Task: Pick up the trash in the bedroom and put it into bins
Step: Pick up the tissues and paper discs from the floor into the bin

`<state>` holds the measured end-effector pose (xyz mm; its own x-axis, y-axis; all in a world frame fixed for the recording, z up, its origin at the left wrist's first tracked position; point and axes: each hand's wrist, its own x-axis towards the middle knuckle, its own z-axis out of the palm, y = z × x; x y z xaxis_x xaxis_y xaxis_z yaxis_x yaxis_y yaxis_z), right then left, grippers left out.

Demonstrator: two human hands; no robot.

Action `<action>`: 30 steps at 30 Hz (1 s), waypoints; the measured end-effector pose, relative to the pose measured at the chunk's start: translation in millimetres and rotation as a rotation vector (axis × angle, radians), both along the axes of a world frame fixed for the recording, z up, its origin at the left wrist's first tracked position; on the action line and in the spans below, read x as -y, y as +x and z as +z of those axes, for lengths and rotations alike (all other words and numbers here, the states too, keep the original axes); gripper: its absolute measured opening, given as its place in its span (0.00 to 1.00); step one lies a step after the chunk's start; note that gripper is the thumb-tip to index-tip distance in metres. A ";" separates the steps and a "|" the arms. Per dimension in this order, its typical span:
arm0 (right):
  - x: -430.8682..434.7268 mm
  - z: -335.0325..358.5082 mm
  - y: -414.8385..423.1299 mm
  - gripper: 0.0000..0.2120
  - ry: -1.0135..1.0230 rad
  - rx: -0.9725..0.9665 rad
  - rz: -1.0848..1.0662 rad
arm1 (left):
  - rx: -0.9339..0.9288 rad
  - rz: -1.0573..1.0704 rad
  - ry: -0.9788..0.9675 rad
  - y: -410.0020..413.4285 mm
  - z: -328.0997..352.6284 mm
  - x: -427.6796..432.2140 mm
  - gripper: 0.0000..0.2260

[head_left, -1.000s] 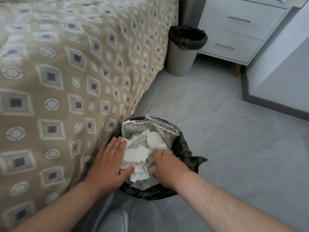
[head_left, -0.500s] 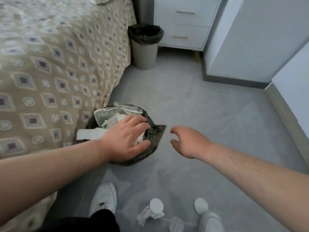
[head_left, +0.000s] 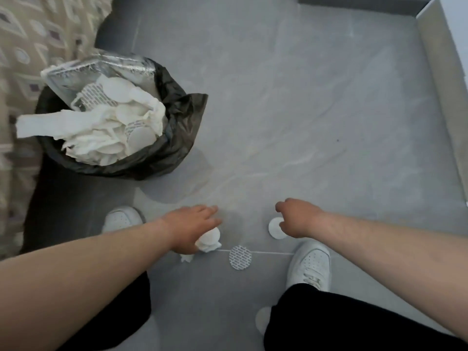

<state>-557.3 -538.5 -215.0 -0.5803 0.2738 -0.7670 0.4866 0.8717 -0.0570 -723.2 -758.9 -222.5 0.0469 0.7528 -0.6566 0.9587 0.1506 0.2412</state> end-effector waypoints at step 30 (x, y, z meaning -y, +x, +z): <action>81.9 -34.1 67.1 0.17 -0.269 0.131 0.406 | 0.079 -0.108 0.199 68.8 -55.7 18.9 0.22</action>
<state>-490.2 -620.4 -249.1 -0.4934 -0.1720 -0.8526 0.1289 0.9550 -0.2672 -654.4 -777.8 -278.2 0.1794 0.8550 -0.4866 0.9437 -0.0098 0.3307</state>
